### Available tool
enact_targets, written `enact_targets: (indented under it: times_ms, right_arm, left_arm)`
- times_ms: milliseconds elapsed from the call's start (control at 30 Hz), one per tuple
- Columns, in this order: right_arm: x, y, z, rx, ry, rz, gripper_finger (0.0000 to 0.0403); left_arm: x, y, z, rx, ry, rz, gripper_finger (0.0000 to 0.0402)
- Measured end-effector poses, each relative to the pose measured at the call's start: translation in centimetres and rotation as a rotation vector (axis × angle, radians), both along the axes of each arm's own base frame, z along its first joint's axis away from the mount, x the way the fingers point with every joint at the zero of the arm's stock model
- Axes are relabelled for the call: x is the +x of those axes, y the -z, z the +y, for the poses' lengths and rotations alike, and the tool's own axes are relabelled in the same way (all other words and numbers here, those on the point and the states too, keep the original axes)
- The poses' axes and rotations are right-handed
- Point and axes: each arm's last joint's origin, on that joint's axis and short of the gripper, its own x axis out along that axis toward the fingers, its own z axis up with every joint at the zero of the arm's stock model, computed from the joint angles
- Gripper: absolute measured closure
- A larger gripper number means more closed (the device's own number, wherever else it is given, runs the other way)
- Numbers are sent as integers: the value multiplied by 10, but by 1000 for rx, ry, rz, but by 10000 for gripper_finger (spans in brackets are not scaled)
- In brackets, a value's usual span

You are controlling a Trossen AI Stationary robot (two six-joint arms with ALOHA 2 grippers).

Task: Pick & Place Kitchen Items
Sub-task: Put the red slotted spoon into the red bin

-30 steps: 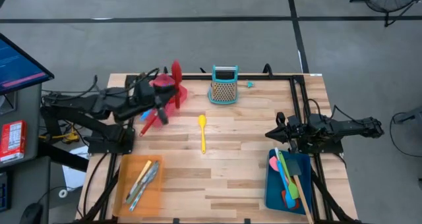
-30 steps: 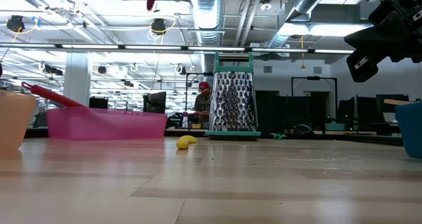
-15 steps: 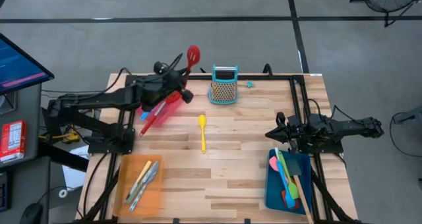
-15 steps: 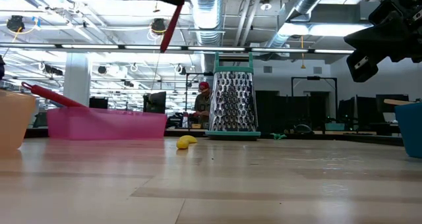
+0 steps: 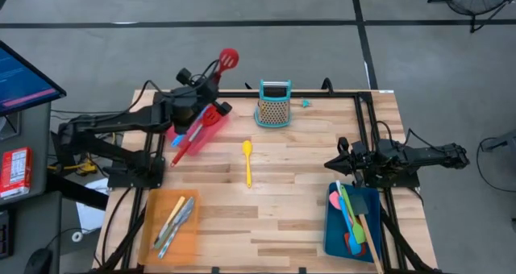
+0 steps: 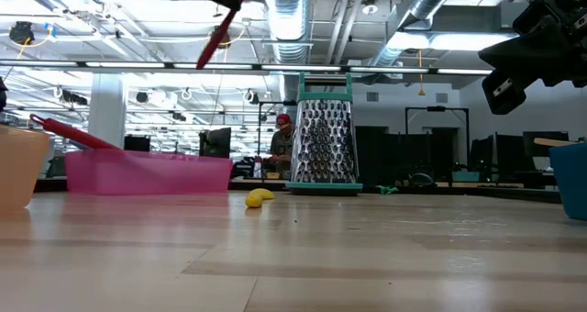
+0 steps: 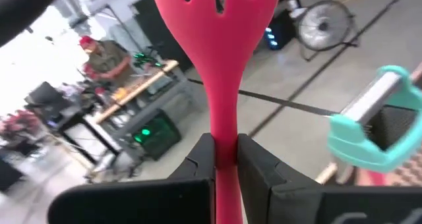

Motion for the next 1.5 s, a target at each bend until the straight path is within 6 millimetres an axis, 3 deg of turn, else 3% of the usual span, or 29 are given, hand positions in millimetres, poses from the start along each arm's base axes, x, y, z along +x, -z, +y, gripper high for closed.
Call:
enact_targets:
  times_ms: [400,733,967,1200,1300,1500]
  right_arm:
    - [0,0,0,0,0,0,393]
    - [0,0,0,0,0,0,393]
    - [0,0,0,0,0,0,393]
    - [0,0,0,0,0,0,393]
    - [0,0,0,0,0,0,393]
    - [0,0,0,0,0,0,393]
  left_arm:
    - [-11,-7,0,77,-133,112,387]
    - [-11,-7,0,77,-138,113,387]
    - [-12,-10,-3,39,40,40,387]
    - [-36,-29,3,-262,427,-419,388]
    - [-54,-26,13,-434,419,-500,391]
    - [-82,-5,35,-795,328,-491,392]
